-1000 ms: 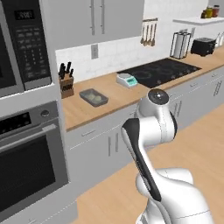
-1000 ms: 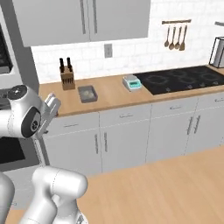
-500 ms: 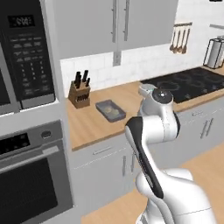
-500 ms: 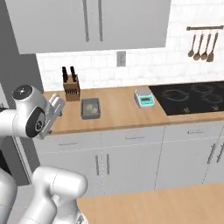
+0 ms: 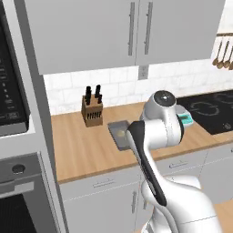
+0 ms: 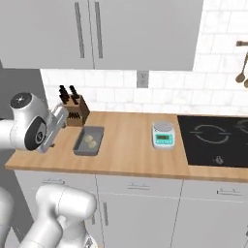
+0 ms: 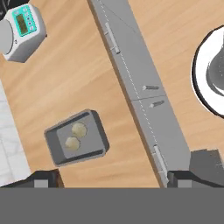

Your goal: Take the meat container that has the fish and place it on the second highest rack of the freezer. Then take the vegetable container that has the garlics and place it on the highest rack of the freezer.

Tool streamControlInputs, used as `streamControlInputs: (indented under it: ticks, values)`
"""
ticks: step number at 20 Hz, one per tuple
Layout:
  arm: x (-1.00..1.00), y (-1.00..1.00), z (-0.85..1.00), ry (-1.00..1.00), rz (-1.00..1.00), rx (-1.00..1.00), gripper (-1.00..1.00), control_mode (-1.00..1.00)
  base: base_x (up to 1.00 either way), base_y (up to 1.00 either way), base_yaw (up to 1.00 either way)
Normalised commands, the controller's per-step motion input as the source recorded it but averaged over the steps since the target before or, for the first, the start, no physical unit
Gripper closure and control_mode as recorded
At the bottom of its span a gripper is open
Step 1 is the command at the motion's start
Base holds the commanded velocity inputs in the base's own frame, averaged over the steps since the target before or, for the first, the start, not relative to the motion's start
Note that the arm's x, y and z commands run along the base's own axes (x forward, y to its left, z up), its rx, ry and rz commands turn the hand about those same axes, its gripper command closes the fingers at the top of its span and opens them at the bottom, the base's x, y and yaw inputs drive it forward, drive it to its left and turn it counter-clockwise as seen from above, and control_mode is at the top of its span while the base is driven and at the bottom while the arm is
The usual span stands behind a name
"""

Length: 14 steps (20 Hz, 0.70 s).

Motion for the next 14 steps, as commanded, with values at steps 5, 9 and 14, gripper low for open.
streamControlInputs:
  ticks: [5,9,14]
  values:
    - [0.00,0.00,0.00,0.00,0.00,0.00,-1.00,1.00,0.45,-0.07,0.06]
    - [0.25,0.00,-0.07,0.00,0.04,0.00,-1.00,-1.00,0.75,0.00,0.06]
    - [0.93,-0.14,-0.79,0.26,0.51,0.00,-1.00,-1.00,0.00,0.00,0.00]
